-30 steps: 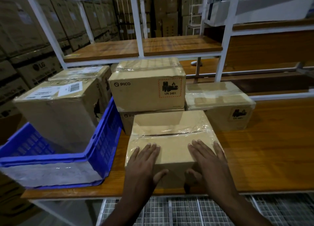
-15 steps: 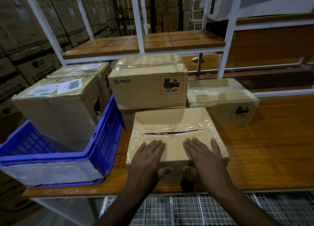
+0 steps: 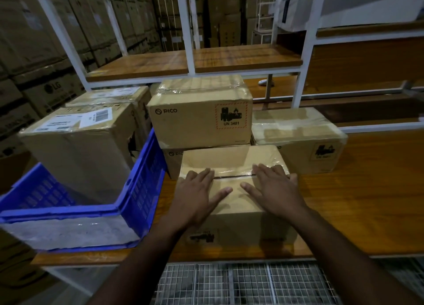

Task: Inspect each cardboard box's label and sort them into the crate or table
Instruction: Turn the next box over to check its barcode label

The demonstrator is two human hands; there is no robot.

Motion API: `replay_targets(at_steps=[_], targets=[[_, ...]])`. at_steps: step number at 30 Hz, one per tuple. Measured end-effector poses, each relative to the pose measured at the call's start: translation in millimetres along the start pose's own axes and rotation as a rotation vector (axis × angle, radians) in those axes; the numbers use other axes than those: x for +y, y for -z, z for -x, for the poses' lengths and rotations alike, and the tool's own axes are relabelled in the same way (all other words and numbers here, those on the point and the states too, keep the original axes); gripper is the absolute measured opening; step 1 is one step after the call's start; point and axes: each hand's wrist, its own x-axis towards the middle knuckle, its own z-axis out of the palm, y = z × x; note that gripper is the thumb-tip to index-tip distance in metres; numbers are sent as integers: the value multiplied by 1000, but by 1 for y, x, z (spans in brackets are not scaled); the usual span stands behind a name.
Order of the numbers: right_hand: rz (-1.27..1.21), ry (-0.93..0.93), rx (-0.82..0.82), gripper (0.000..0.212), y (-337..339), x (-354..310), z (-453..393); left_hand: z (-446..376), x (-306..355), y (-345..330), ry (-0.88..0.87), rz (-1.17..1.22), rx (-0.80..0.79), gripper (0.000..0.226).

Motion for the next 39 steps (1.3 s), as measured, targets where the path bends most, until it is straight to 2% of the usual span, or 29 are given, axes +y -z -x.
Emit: replay_targets(at_steps=[8, 14, 18, 19, 22, 24, 27, 29, 35, 37, 39], targets=[[92, 30, 134, 60, -7, -2, -19, -16, -1, -10, 1, -34, 83, 77], [-25, 43, 50, 56, -11, 3, -28, -23, -5, -11, 25, 66, -12, 73], [-77, 1, 60, 54, -11, 4, -31, -26, -9, -11, 149, 182, 98, 56], [-84, -43, 85, 59, -14, 6, -30, -26, -10, -12, 217, 217, 149, 59], [-182, -279, 134, 89, -17, 9, -32, -26, -16, -16, 428, 384, 229, 89], [-252, -358, 133, 103, -16, 9, -33, -25, -19, -17, 478, 440, 256, 89], [-309, -338, 169, 106, -14, 10, -25, -14, -18, -15, 434, 553, 358, 66], [-352, -324, 242, 107, -13, 10, -8, 2, -16, -14, 383, 623, 442, 65], [-472, -263, 644, 99, -6, 5, 49, 54, 0, -18, 419, 754, 730, 93], [-535, -260, 688, 108, -5, 6, 56, 61, 2, -20, 406, 793, 781, 102], [-615, -243, 657, 121, -3, 8, 59, 66, 4, -21, 397, 814, 791, 111]])
